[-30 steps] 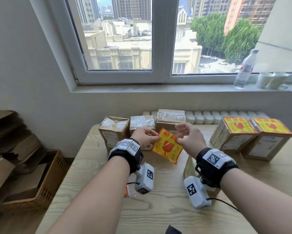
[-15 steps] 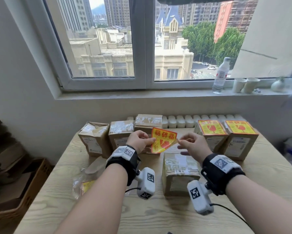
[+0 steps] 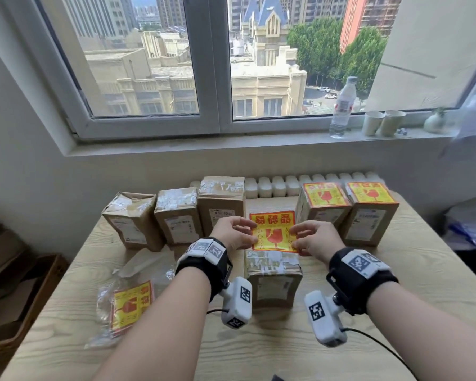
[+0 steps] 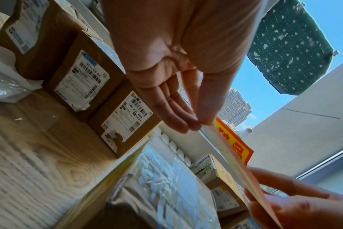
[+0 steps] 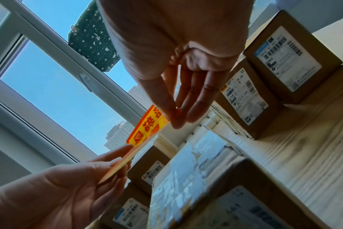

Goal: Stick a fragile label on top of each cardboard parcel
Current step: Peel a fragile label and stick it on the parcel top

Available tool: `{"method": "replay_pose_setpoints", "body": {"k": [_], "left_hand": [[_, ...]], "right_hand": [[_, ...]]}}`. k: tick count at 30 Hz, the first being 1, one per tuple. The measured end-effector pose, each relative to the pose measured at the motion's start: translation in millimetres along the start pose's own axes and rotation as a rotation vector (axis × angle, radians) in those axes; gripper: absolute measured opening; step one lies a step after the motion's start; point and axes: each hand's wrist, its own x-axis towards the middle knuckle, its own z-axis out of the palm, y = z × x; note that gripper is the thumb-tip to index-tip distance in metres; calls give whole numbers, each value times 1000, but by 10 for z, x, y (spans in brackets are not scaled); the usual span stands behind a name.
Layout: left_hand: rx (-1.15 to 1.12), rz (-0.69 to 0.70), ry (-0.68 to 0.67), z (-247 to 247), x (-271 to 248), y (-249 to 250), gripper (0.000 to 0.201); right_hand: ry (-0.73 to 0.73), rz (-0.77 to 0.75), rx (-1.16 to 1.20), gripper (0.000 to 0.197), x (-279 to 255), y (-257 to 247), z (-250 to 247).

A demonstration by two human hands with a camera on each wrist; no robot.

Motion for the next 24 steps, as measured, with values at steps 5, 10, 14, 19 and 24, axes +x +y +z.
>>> {"method": "replay_pose_setpoints", "body": {"k": [5, 10, 14, 19, 24], "left_hand": [[69, -18, -22, 23, 6, -20, 45], [174, 4, 2, 2, 5, -141, 48], [179, -4, 35, 26, 20, -246, 52], [186, -13, 35, 66, 41, -348, 53], [236, -23, 67, 103, 54, -431, 55]], "right_hand": [[2, -49, -109, 38, -22, 15, 4], [-13, -29, -89, 42, -49, 70, 59], [-9, -62, -133, 37, -56, 159, 124], [29, -74, -182, 22, -65, 264, 144], [39, -94, -260, 26, -76, 306, 159]]}}
